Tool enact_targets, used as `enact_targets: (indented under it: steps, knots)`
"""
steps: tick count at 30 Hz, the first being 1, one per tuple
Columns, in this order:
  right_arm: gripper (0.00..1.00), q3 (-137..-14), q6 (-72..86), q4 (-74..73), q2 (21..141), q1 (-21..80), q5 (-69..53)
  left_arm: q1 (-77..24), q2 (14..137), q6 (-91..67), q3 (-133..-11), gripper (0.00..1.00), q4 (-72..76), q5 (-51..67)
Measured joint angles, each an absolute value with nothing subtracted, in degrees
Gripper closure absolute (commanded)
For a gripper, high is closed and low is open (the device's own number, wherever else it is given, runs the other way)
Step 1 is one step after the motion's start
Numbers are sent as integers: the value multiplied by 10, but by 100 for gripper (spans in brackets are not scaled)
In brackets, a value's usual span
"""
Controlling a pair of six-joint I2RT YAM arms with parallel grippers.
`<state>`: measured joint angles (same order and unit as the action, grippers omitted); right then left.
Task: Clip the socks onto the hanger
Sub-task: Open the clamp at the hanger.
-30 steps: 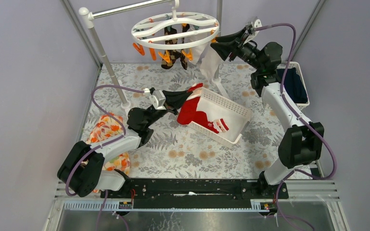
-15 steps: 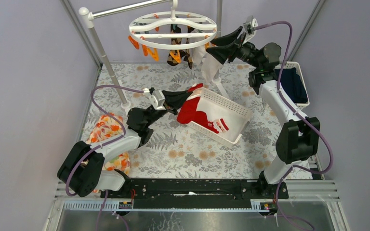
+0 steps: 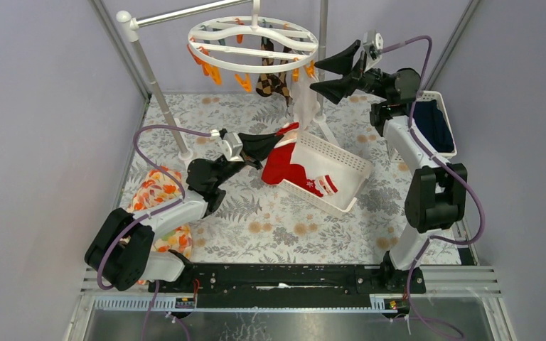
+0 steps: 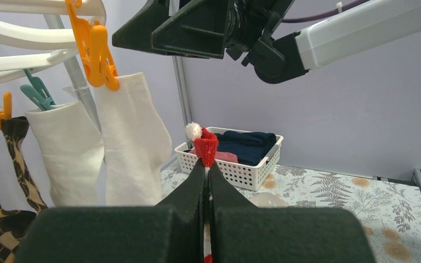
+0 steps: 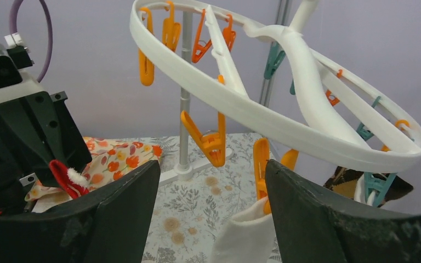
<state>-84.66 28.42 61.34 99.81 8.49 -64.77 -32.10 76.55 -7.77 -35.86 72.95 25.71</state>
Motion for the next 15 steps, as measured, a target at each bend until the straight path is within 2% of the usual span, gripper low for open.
enact_targets:
  steps: [6,15]
  knots:
    - [23,-842,294,657,1013,95,-670,-318,766,-79,-359,100,730,257]
    - [20,-801,159,575,980,140,-630,-316,766,-81,-359,100,736,258]
